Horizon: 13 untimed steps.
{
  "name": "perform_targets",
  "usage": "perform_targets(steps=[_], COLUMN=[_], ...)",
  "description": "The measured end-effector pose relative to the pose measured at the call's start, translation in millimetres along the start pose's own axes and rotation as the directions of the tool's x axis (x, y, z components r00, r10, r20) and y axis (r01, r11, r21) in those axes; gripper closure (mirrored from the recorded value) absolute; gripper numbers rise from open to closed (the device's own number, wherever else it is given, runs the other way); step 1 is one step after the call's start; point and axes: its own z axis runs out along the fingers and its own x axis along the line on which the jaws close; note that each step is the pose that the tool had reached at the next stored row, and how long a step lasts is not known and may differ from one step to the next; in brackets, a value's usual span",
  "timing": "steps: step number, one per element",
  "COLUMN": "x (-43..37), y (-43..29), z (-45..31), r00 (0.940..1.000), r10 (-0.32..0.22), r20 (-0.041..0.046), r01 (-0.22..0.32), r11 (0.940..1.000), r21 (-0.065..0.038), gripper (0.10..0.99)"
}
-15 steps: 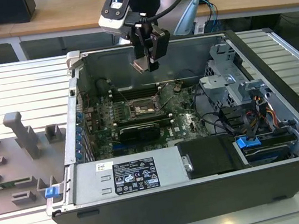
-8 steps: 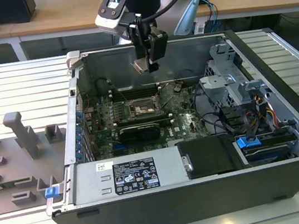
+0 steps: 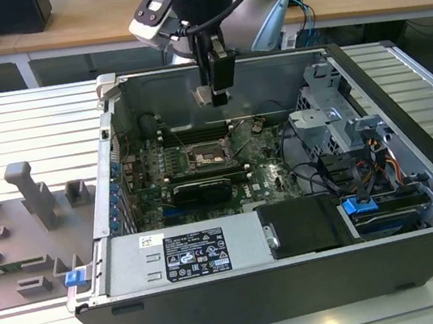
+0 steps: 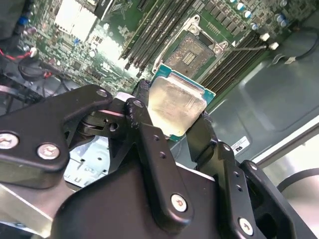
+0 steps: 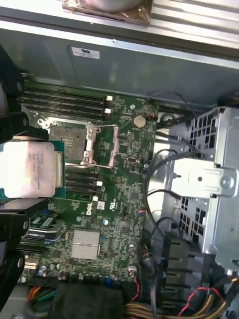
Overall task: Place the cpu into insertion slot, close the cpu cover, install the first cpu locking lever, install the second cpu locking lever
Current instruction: 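Place the cpu into insertion slot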
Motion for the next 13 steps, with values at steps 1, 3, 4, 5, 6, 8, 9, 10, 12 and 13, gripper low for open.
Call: perform_targets(steps=[1,3,4,5,6,8,9,10,12,13], x=[0.0,0.0,0.0,0.0,0.0,0.0,0.0,-0.1,-0.1,-0.1], y=[0.0,0.0,0.0,-0.1,-0.1,-0.2,-0.2,-0.3,-0.6,-0.7], z=[0.1,0.6,0.8,1.1,1.7,2.5,3.0,4.5,7.3,9.1], r00=[1.0000,0.9998,0.9997,0.9996,0.9995,0.9995,0.9994,0.9994,0.9994,0.9993], r10=[0.008,0.022,0.025,0.028,0.030,0.031,0.030,0.030,0.030,0.031], r20=[0.0006,0.0020,0.0025,0.0029,0.0036,0.0101,0.0135,0.0186,0.0187,0.0187], r01=[-0.008,-0.022,-0.025,-0.028,-0.030,-0.031,-0.030,-0.030,-0.030,-0.031], r11=[1.0000,0.9998,0.9997,0.9996,0.9995,0.9995,0.9995,0.9996,0.9995,0.9995], r21=[0.000,0.000,0.000,0.000,0.000,0.000,0.000,0.001,0.001,0.001], gripper=[0.545,0.545,0.545,0.545,0.545,0.545,0.545,0.545,0.545,0.545])
